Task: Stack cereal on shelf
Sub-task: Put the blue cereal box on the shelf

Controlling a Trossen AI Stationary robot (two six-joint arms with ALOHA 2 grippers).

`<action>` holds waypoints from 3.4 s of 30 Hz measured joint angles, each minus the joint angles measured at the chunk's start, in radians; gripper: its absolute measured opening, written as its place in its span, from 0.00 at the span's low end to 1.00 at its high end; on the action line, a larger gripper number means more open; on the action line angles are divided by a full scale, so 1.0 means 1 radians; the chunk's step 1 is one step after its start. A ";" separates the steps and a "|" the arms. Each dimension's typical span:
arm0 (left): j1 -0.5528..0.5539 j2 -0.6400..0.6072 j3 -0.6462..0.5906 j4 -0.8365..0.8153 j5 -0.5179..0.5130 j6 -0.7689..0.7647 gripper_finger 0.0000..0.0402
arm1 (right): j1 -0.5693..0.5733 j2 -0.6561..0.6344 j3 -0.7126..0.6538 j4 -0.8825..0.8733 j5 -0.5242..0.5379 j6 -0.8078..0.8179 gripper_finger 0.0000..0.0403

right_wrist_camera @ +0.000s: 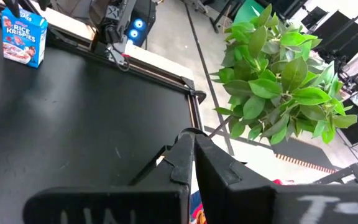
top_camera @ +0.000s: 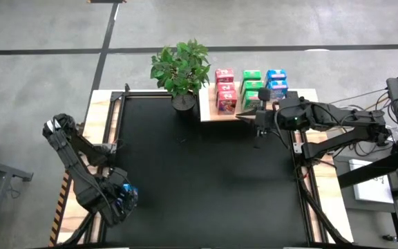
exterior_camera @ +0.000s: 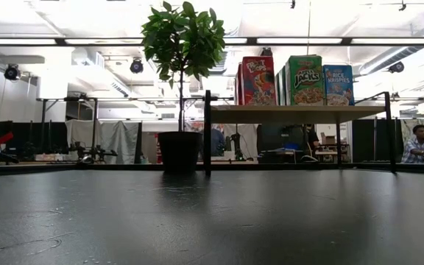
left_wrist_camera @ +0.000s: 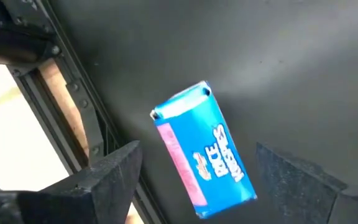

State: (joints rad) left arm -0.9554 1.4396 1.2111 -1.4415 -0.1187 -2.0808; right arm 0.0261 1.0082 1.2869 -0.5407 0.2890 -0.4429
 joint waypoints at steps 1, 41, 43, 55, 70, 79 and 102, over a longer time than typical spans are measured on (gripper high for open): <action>0.000 -0.001 -0.006 0.000 -0.005 -0.002 0.73 | 0.000 0.002 0.000 0.000 0.000 0.000 0.02; 0.416 0.000 0.313 0.393 -0.476 1.361 0.34 | 0.092 -0.261 -0.282 0.014 -0.010 0.154 0.02; 0.484 0.000 0.324 0.486 -0.477 1.564 0.34 | 0.119 -0.300 -0.328 0.061 -0.020 0.143 0.02; 0.737 0.080 0.313 0.778 -0.307 2.009 0.34 | 0.168 -0.421 -0.444 0.078 -0.034 0.250 0.02; 0.815 0.473 0.409 0.841 -0.185 2.005 0.34 | 0.168 -0.416 -0.441 0.020 -0.033 0.355 0.02; 0.823 0.605 0.562 0.805 -0.105 2.085 0.37 | 0.168 -0.416 -0.441 0.017 -0.033 0.368 0.02; 0.773 0.435 0.477 0.848 -0.211 2.170 0.54 | 0.168 -0.221 -0.439 -0.050 -0.026 0.478 0.02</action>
State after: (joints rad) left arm -0.1822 1.8743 1.6878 -0.5939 -0.3296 0.0890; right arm 0.1942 0.7876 0.8482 -0.5908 0.2632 0.0348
